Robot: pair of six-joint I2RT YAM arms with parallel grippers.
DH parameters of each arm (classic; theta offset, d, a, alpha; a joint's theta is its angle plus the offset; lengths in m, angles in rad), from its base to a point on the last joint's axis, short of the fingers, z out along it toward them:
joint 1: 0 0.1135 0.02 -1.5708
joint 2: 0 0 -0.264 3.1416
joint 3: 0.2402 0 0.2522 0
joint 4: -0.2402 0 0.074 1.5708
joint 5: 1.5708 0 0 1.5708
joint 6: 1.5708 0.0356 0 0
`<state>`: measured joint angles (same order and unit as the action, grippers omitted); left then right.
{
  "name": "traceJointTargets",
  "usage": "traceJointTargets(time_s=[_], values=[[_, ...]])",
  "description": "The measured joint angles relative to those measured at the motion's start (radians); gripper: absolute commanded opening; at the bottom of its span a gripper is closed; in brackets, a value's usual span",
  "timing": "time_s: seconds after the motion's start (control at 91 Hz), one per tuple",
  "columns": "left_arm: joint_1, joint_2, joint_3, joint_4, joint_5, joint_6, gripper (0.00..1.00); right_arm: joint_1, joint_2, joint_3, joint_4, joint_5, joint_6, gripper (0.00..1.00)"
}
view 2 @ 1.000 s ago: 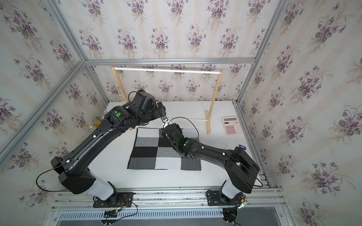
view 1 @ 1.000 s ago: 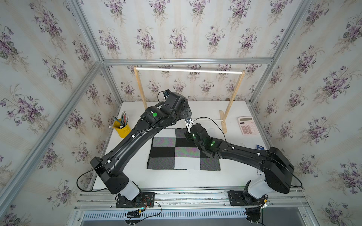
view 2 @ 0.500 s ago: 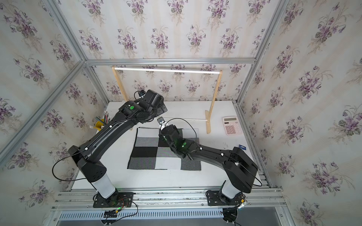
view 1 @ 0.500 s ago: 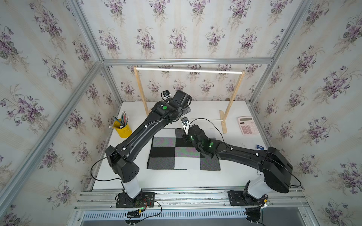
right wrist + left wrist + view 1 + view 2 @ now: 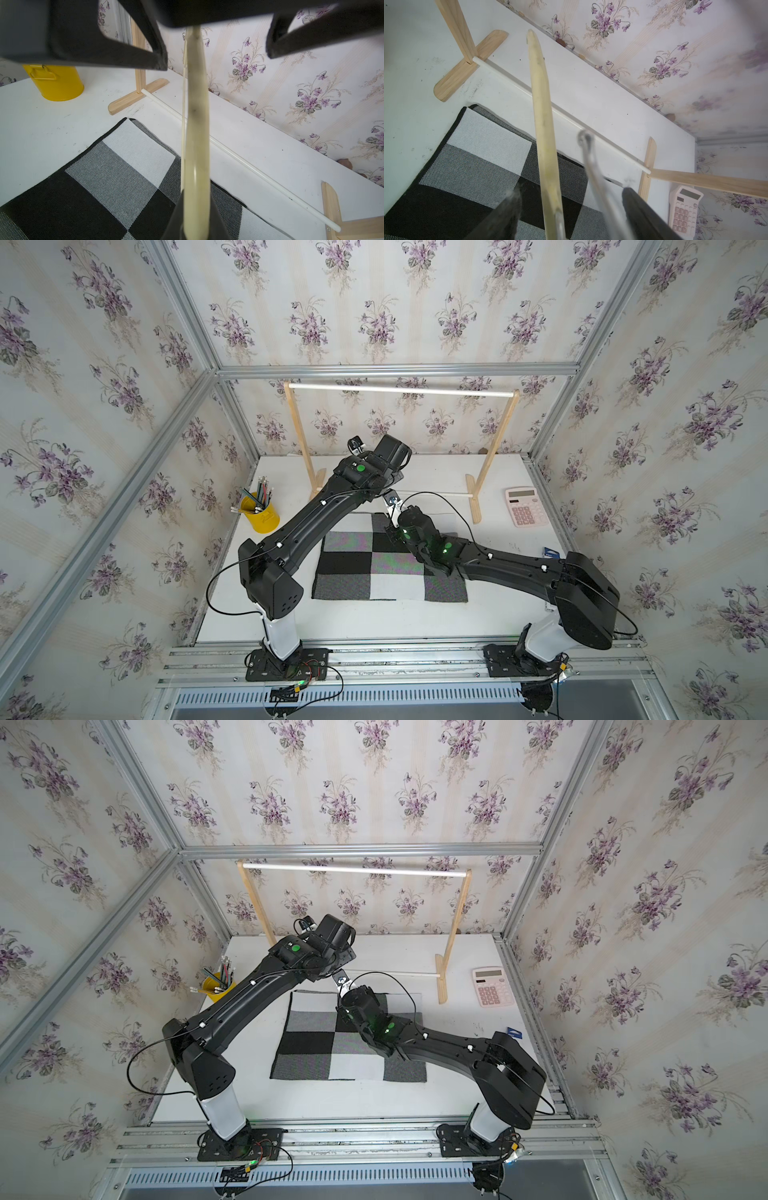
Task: Hang the scarf on the hanger
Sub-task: Pick up the hanger from the clothesline.
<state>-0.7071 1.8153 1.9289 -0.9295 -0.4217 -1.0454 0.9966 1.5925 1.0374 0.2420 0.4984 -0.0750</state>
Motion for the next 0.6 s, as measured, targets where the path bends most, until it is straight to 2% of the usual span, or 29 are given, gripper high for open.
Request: traceJointTargets(time_s=[0.363,0.56,0.604], values=[[0.005,0.016,-0.006,0.019,-0.043,-0.040,0.68,0.012,0.012,0.014,-0.015,-0.016,0.008,0.00],[0.009,0.037,-0.005,0.014,-0.069,-0.063,0.59,0.018,0.011,0.013,-0.023,-0.005,0.020,0.00],[0.010,0.043,-0.005,0.012,-0.072,-0.067,0.53,0.018,0.010,0.011,-0.026,-0.002,0.023,0.00]])
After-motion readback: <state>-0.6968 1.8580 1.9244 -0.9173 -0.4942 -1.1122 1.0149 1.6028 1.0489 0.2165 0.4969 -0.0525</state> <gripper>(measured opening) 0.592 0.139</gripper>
